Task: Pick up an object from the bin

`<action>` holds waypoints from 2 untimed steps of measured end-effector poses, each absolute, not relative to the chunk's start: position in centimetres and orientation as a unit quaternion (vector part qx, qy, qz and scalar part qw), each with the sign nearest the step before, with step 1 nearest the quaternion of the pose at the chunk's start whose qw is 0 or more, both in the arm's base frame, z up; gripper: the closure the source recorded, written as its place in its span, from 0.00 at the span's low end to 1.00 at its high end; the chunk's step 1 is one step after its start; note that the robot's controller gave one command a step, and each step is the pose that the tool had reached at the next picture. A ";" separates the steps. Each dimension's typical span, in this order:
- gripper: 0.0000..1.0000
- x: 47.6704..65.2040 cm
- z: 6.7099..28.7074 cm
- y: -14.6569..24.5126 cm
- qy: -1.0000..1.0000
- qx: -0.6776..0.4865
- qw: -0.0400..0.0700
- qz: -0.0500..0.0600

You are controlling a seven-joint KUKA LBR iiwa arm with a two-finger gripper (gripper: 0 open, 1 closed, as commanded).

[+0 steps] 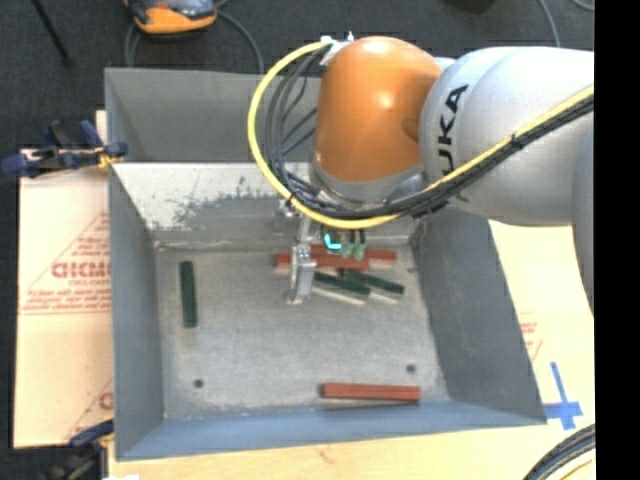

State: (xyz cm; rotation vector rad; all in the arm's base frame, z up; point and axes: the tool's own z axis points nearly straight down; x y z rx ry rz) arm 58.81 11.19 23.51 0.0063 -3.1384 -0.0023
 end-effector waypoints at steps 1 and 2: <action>0.00 59.0 23.9 11.1 -1.000 0.001 -0.002 -0.001; 0.00 60.5 19.6 8.9 -1.000 0.026 -0.007 -0.001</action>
Offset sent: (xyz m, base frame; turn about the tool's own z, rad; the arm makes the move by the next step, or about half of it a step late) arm 0.0420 -0.0746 -0.1448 -0.1461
